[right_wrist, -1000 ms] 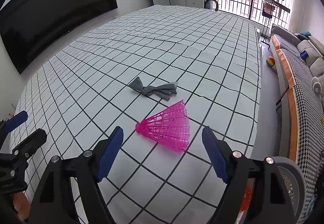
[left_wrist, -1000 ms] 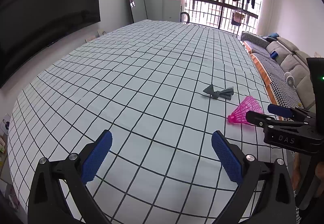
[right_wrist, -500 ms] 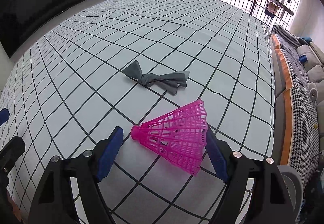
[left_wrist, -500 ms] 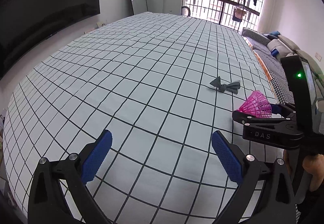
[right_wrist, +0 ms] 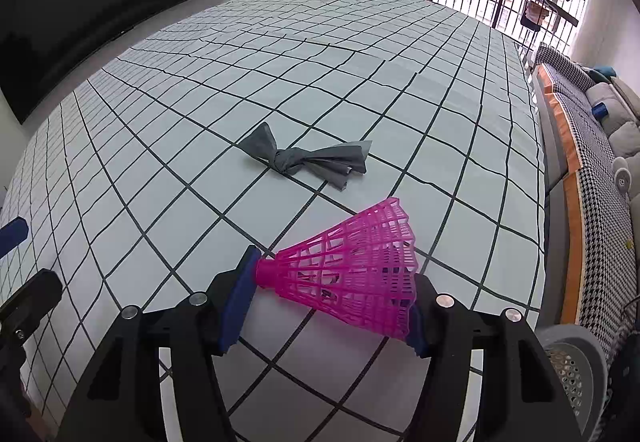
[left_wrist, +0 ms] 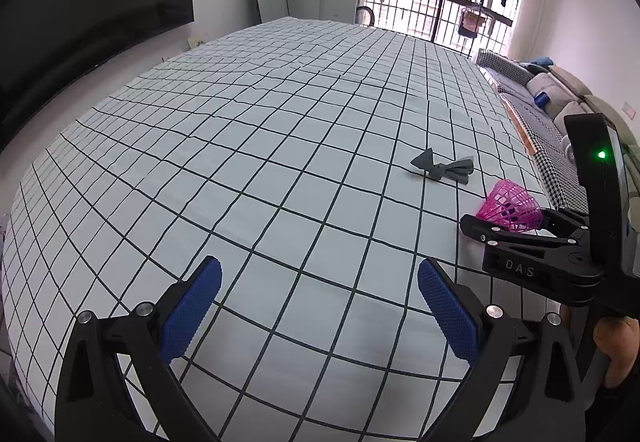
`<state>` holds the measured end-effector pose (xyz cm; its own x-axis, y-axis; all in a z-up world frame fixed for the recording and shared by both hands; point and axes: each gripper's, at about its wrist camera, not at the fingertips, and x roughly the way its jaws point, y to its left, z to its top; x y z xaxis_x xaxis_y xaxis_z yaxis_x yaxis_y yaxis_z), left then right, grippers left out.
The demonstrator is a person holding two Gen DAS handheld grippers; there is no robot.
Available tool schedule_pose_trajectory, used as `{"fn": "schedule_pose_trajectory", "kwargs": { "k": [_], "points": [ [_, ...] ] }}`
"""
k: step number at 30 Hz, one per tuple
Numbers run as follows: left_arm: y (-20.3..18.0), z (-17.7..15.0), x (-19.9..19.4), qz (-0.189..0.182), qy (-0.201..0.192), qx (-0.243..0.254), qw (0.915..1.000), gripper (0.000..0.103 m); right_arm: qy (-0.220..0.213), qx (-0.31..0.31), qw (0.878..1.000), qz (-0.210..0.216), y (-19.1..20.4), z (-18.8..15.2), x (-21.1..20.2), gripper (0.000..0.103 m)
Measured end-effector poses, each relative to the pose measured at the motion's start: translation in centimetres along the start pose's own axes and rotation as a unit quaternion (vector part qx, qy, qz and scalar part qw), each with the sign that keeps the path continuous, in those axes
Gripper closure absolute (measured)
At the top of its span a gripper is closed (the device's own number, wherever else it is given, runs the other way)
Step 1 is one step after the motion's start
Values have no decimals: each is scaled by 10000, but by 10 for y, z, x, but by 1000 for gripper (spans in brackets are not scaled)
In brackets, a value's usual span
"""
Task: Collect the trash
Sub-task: 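Close the right tool on the pink shuttlecock, then close the left tool on the gray cloth bow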
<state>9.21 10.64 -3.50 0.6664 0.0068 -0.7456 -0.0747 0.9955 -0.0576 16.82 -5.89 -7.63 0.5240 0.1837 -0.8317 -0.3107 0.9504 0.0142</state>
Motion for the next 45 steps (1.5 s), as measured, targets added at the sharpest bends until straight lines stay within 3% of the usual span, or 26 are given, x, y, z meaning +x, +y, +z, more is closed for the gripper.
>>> {"fn": "schedule_pose_trajectory", "kwargs": {
  "k": [12, 22, 27, 31, 38, 41, 45],
  "points": [
    [-44, 36, 9, -305, -96, 458, 9984, 6, -645, 517, 9965, -150, -39, -34, -74, 43],
    [-78, 68, 70, -354, 296, 864, 9952, 6, -769, 1119, 9901, -354, -83, -87, -117, 43],
    [-92, 75, 93, -177, 309, 1160, 9926, 6, -846, 1414, 9855, -409, -102, -103, -132, 43],
    [-102, 80, 111, -320, 594, 1241, 9900, 6, -884, 1516, 9834, -461, -112, -109, -138, 43],
    [-113, 83, 129, -308, 631, 1380, 9879, 7, -922, 1623, 9815, -426, -117, -114, -139, 43],
    [-115, 85, 135, -440, 664, 1387, 9871, 18, -941, 1646, 9809, -426, -118, -115, -141, 43],
    [-118, 83, 130, -731, 644, 1379, 9856, 55, -932, 1703, 9800, -425, -121, -118, -141, 43]
  ]
}}
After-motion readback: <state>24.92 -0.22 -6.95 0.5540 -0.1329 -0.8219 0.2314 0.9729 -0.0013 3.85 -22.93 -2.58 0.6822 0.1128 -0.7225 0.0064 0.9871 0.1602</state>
